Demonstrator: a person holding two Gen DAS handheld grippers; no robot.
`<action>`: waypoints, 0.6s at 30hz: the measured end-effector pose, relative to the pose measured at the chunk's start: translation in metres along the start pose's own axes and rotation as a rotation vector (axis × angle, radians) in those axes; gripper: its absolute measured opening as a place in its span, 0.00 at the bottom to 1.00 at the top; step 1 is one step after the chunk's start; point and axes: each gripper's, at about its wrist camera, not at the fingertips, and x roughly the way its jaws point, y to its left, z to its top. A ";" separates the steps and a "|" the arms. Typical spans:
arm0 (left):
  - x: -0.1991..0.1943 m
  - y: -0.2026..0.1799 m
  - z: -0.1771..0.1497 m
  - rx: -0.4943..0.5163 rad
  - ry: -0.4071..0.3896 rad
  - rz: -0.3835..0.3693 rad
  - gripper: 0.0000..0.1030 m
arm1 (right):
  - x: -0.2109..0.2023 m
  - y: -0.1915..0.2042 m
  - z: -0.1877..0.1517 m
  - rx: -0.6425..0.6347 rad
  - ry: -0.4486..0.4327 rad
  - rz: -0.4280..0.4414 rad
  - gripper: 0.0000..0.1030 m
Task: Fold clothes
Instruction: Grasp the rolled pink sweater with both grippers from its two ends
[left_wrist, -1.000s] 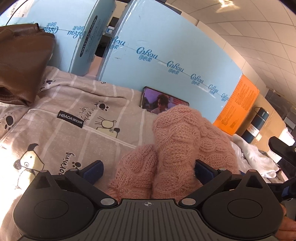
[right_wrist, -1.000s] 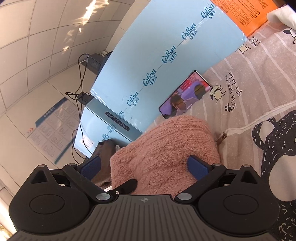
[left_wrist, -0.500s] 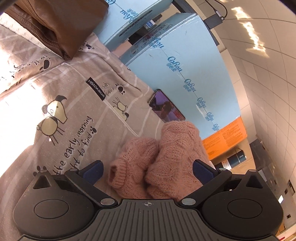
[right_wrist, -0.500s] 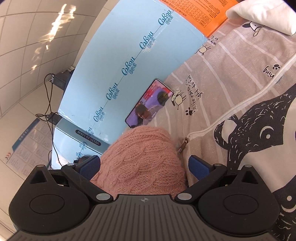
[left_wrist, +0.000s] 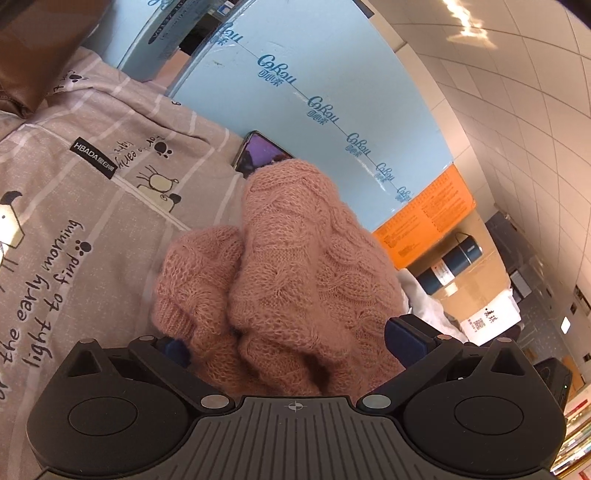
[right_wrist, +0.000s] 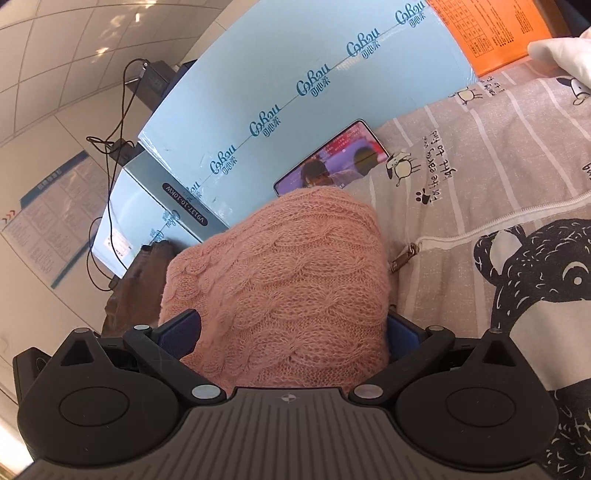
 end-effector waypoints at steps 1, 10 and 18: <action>0.000 0.003 0.000 -0.005 -0.013 0.013 1.00 | -0.001 0.002 0.000 -0.021 -0.004 0.009 1.00; -0.001 0.019 0.002 -0.023 -0.100 0.037 0.96 | 0.012 -0.010 0.001 0.039 0.042 -0.048 0.97; 0.003 0.012 -0.004 0.042 -0.085 0.004 0.72 | 0.009 -0.003 -0.002 -0.008 0.013 -0.050 0.71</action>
